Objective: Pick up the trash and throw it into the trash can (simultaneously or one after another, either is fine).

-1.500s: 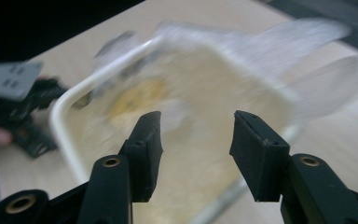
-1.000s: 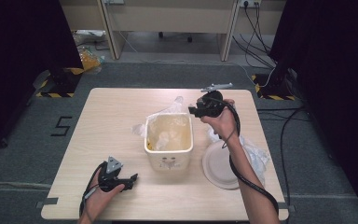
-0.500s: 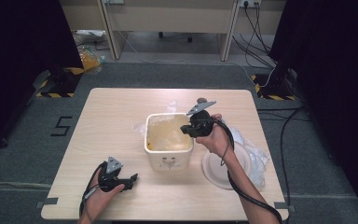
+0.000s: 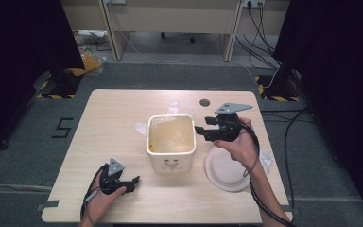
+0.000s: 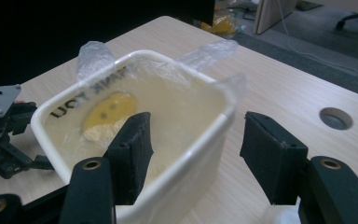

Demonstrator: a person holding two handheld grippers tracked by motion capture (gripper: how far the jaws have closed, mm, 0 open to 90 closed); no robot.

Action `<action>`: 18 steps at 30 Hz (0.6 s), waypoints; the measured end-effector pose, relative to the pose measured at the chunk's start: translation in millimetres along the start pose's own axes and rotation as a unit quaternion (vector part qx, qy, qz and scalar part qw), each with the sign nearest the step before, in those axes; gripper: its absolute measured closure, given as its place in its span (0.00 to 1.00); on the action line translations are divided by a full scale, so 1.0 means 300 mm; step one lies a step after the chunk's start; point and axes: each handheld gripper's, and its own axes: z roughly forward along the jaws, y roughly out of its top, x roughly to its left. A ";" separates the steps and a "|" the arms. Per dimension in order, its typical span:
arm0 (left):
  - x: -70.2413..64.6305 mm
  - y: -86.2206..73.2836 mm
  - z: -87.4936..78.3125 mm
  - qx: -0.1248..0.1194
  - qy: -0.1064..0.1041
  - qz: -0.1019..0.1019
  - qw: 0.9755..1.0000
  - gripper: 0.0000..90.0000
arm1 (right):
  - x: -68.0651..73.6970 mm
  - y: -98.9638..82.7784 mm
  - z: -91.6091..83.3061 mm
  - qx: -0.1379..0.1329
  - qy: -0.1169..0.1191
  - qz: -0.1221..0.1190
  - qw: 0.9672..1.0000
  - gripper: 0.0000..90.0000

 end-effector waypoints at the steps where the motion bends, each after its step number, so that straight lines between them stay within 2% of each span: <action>1: 0.000 0.000 0.000 0.000 0.000 0.000 1.000 0.16 | -0.006 -0.008 -0.012 -0.002 -0.003 0.001 1.000 0.47; 5: -0.001 -0.001 -0.002 0.001 -0.001 -0.001 1.000 0.17 | -0.042 -0.068 -0.068 -0.010 -0.015 0.016 1.000 0.47; 10: -0.009 -0.005 -0.007 -0.001 0.002 -0.004 1.000 0.17 | -0.081 -0.159 -0.120 -0.008 -0.039 0.028 0.999 0.46; 14: -0.044 -0.010 -0.014 -0.005 -0.013 -0.005 1.000 0.18 | -0.107 -0.248 -0.152 -0.002 -0.060 0.042 0.997 0.46; 18: -0.108 -0.017 -0.022 -0.006 -0.028 0.016 0.999 0.18 | -0.136 -0.332 -0.180 0.003 -0.078 0.059 0.995 0.44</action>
